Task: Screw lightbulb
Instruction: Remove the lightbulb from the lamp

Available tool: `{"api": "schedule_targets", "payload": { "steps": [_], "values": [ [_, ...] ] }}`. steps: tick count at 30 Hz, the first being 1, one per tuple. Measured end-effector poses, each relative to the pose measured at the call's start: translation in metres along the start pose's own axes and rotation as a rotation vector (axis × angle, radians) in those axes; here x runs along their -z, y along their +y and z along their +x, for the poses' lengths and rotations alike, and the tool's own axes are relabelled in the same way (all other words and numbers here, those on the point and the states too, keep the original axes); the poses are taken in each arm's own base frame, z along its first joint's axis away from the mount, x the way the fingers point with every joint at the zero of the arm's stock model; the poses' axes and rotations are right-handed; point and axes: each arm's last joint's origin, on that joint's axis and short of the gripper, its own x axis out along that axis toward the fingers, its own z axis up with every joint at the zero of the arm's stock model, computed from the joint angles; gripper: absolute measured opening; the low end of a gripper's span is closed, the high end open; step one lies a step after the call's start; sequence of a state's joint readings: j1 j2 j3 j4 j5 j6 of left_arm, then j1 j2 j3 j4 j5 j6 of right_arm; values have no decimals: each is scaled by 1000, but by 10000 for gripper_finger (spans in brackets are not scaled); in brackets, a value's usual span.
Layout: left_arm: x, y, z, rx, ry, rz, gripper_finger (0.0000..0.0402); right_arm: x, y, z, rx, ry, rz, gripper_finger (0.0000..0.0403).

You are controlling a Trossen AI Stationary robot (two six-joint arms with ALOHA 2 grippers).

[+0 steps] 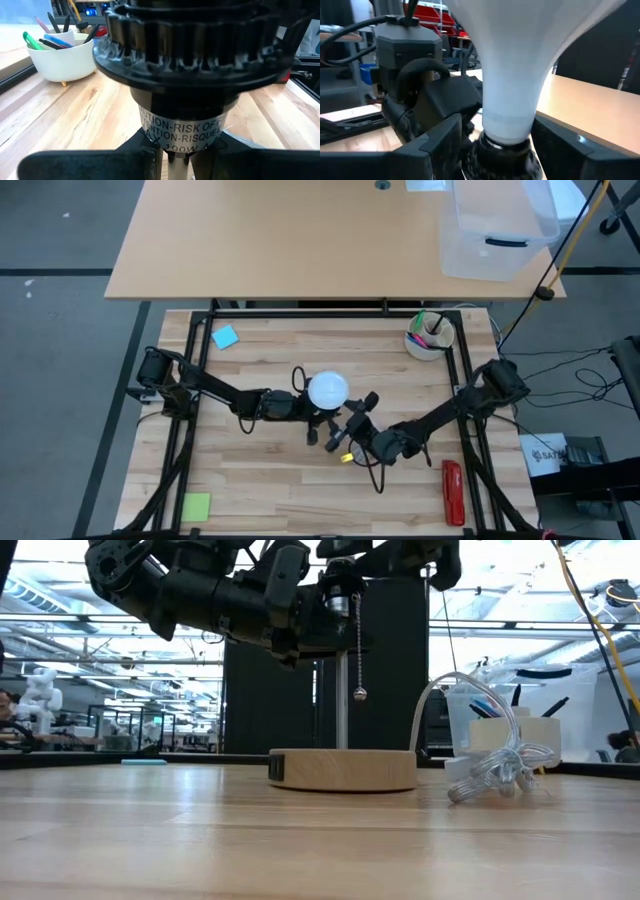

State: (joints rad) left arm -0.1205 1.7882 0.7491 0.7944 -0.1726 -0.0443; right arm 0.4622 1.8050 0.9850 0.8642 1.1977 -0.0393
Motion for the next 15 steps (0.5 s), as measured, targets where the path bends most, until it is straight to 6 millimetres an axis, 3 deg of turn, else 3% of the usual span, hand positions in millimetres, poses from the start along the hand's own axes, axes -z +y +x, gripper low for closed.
{"api": "schedule_targets", "payload": {
  "steps": [15],
  "values": [
    [0, 0, 0, 0, 0, -4, 64, -18, -9, 12, 31, -92, 32, 231]
  ]
}}
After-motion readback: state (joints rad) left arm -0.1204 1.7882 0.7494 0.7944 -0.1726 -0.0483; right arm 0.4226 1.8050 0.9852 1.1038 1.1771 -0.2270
